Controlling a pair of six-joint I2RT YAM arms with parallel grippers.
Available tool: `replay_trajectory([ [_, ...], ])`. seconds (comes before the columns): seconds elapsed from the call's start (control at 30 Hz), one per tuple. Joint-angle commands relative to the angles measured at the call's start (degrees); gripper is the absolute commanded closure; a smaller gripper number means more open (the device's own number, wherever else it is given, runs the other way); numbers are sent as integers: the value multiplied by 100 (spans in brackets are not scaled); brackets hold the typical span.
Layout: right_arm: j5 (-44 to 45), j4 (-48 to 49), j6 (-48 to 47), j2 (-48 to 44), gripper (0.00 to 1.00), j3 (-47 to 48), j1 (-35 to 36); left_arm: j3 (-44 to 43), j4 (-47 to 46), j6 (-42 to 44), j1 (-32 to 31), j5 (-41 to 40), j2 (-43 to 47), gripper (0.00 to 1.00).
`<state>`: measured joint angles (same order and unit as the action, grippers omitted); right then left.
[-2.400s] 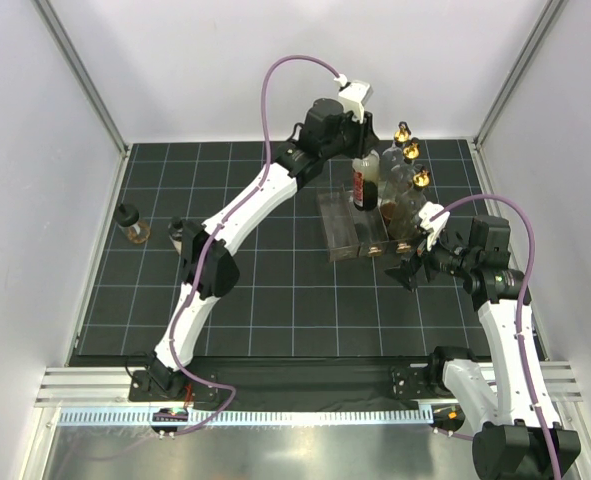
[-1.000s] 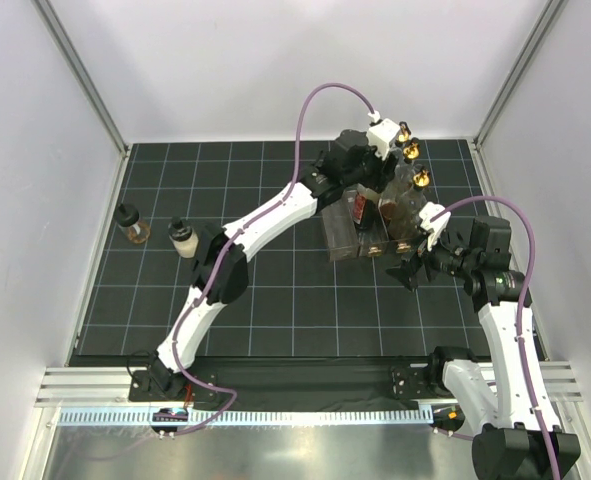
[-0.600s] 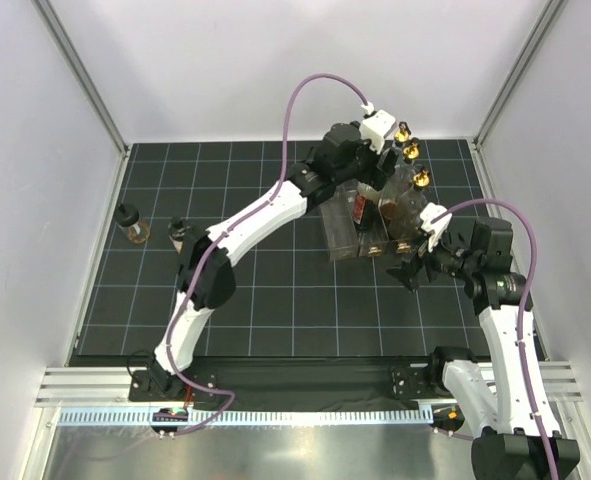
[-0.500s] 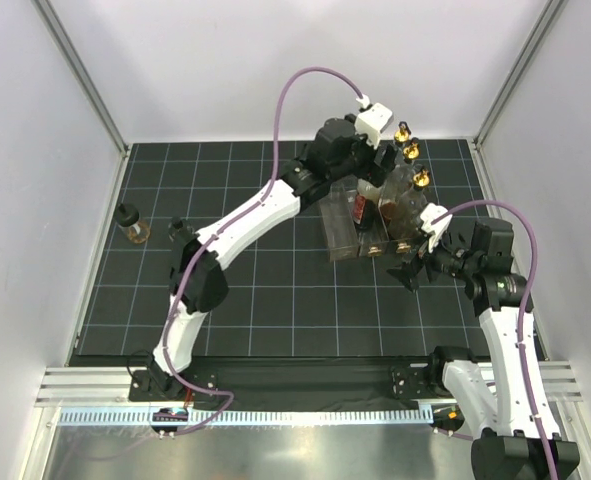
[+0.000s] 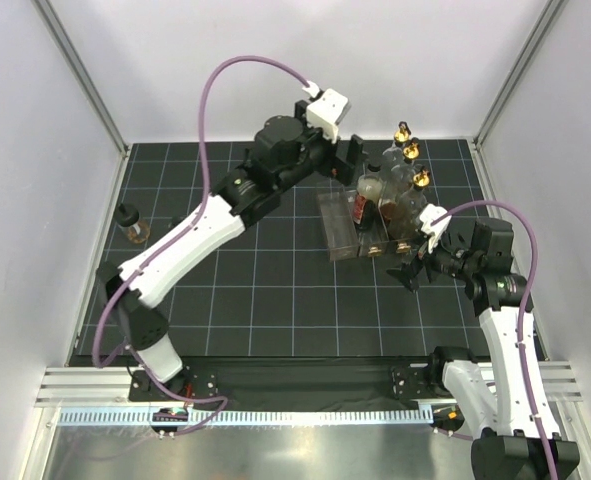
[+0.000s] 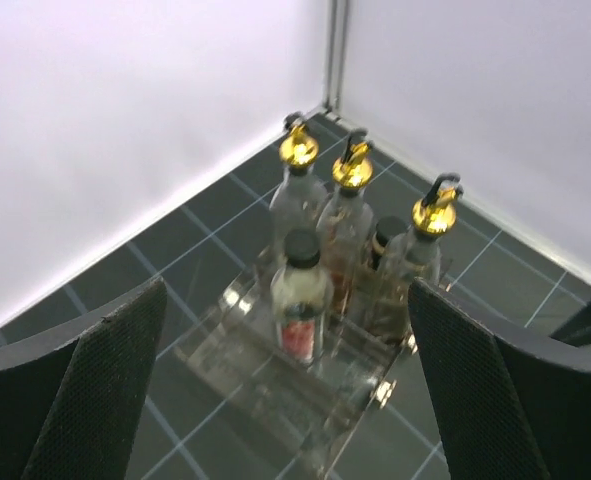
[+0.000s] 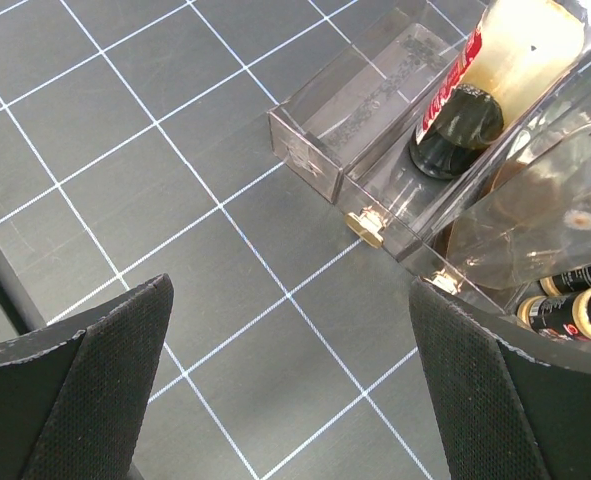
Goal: Organize the condiment bottles
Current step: Place the bottle in the storage box, then pick up the bottle from the center of the board.
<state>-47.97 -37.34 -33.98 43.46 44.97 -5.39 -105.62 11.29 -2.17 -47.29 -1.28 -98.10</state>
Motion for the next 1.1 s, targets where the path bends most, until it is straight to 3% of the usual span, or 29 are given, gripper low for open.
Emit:
replay_trajectory([
  [0.0,-160,131,-127,57,0,-15,-15,602,-57,147,-17,-478,721,0],
  [0.3,-328,-448,-705,531,0,450,99,2939,-83,348,0,-1382,3241,0],
  [0.53,-30,-959,-979,1251,0,1285,538,4109,31,569,18,-2111,4474,0],
  [0.7,1007,-705,-821,1831,0,1690,1837,4690,137,613,18,-2666,5230,0],
  [1.07,1931,-625,-636,3677,0,3121,4298,5868,427,604,18,-3528,6532,0],
])
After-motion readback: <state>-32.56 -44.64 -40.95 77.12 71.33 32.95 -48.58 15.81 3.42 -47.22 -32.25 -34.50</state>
